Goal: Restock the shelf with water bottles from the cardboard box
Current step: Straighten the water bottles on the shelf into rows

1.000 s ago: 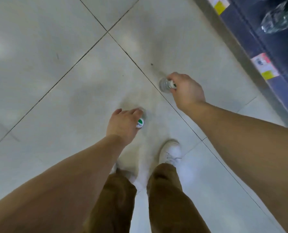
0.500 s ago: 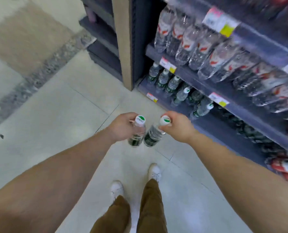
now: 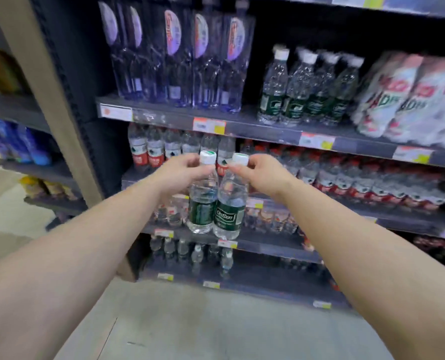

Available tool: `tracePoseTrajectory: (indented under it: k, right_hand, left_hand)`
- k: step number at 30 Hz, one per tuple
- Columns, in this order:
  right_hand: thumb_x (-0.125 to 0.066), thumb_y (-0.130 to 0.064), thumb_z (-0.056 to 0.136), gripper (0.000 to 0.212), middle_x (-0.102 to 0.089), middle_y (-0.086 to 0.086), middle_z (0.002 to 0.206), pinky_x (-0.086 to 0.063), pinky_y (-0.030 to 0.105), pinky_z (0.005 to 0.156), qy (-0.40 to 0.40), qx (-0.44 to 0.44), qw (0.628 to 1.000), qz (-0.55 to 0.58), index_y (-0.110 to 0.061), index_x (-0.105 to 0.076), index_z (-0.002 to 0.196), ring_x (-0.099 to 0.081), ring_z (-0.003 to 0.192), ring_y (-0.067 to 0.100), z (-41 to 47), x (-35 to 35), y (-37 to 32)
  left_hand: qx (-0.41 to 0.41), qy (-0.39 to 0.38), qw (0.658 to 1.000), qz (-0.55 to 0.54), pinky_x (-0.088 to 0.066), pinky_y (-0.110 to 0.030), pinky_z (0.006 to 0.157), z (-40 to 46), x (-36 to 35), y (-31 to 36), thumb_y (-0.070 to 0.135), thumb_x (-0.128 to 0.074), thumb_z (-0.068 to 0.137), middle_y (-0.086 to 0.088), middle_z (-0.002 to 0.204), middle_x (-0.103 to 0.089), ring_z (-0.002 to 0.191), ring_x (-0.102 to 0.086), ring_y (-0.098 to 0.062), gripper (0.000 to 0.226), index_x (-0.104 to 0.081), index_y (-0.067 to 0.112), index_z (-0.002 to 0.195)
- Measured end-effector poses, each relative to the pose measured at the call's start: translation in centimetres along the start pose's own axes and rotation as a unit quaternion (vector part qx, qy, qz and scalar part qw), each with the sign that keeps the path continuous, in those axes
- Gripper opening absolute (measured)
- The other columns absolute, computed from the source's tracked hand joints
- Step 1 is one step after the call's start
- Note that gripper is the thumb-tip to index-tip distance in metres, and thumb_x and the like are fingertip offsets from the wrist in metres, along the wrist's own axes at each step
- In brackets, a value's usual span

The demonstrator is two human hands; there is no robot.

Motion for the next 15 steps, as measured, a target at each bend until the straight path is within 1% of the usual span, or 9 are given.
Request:
tracePoseTrajectory:
  k: [2,3,5,7,8,10,12,13,15]
  right_hand:
    - [-0.062,-0.048,0.09,0.036,-0.049,-0.004,0.059,-0.034,0.025,0.049,0.033,0.013,0.999,-0.007,-0.018,-0.055,0.071,-0.042,0.052,0.012,0.6,3.6,0.4]
    - [-0.061,-0.05,0.09,0.037,-0.049,-0.004,0.06,-0.035,0.023,0.048,0.041,0.019,0.999,-0.015,-0.017,-0.055,0.074,-0.043,0.053,0.012,1.0,5.3,0.9]
    - [-0.059,-0.054,0.089,0.044,-0.053,-0.001,0.071,-0.037,0.024,0.051,0.048,0.03,0.998,-0.028,-0.01,-0.06,0.09,-0.047,0.059,0.015,2.1,9.0,2.3]
    - [-0.058,-0.056,0.089,0.054,-0.055,0.004,0.083,-0.039,0.028,0.055,0.06,0.036,0.997,-0.041,-0.005,-0.059,0.107,-0.049,0.065,0.018,2.9,11.9,2.9]
    - [-0.058,-0.055,0.089,0.054,-0.057,0.005,0.086,-0.04,0.03,0.057,0.069,0.049,0.995,-0.046,-0.005,-0.058,0.109,-0.051,0.068,0.018,3.5,13.9,3.2]
    - [-0.06,-0.053,0.088,0.048,-0.058,0.003,0.082,-0.04,0.03,0.059,0.096,0.059,0.992,-0.05,-0.008,-0.06,0.101,-0.052,0.069,0.018,4.8,17.8,3.9]
    - [-0.063,-0.052,0.087,0.042,-0.052,-0.001,0.07,-0.037,0.027,0.053,0.125,0.073,0.988,-0.05,-0.01,-0.056,0.085,-0.047,0.06,0.016,6.3,21.6,4.0]
    - [-0.064,-0.052,0.086,0.043,-0.049,-0.001,0.068,-0.035,0.027,0.051,0.144,0.079,0.985,-0.057,-0.01,-0.055,0.083,-0.044,0.057,0.016,7.1,23.2,3.8]
    - [-0.065,-0.055,0.083,0.052,-0.05,0.002,0.068,-0.034,0.03,0.052,0.185,0.092,0.976,-0.071,-0.004,-0.058,0.088,-0.044,0.058,0.018,8.7,26.1,3.5]
  left_hand:
    - [-0.011,-0.007,1.0,-0.005,-0.05,-0.031,0.077,1.9,-2.1,2.7,0.028,-0.068,0.092,0.011,0.091,-0.072,0.085,-0.066,-0.009,0.003,-0.067,0.026,0.095]
    - [-0.021,-0.007,1.0,0.004,-0.049,-0.028,0.071,2.9,-3.1,3.9,0.028,-0.067,0.093,0.011,0.089,-0.071,0.081,-0.065,-0.008,0.003,-0.067,0.026,0.094]
    - [-0.045,-0.002,0.999,0.014,-0.044,-0.025,0.062,5.3,-5.5,6.5,0.029,-0.066,0.093,0.011,0.088,-0.07,0.076,-0.063,-0.005,0.004,-0.066,0.026,0.093]
    - [-0.047,0.015,0.998,0.025,-0.043,-0.028,0.063,7.0,-6.7,8.2,0.037,-0.067,0.091,0.009,0.098,-0.071,0.081,-0.064,-0.008,0.012,-0.067,0.028,0.1]
    - [-0.047,0.023,0.998,0.022,-0.043,-0.028,0.062,8.0,-7.8,9.2,0.039,-0.067,0.091,0.008,0.101,-0.071,0.079,-0.062,-0.007,0.016,-0.067,0.028,0.103]
    - [-0.053,0.039,0.998,0.01,-0.042,-0.027,0.06,9.8,-9.5,11.2,0.037,-0.067,0.091,0.007,0.096,-0.07,0.066,-0.058,-0.002,0.019,-0.066,0.024,0.105]
    - [-0.069,0.062,0.996,0.014,-0.038,-0.023,0.053,11.3,-10.7,13.1,0.036,-0.066,0.092,0.009,0.085,-0.066,0.049,-0.053,0.006,0.019,-0.066,0.023,0.106]
    - [-0.076,0.074,0.994,0.018,-0.036,-0.021,0.049,12.0,-11.1,13.8,0.035,-0.065,0.093,0.011,0.08,-0.063,0.043,-0.05,0.007,0.019,-0.065,0.022,0.106]
    - [-0.078,0.095,0.992,0.015,-0.034,-0.02,0.046,12.9,-11.6,14.8,0.036,-0.065,0.093,0.014,0.068,-0.057,0.04,-0.047,0.004,0.015,-0.065,0.023,0.102]
Point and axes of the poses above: each hand's wrist, its own z-axis towards the middle knuckle, its own x-axis out of the back of the hand, y = z × x, the point moved 6 cm from there along z, towards the middle knuckle
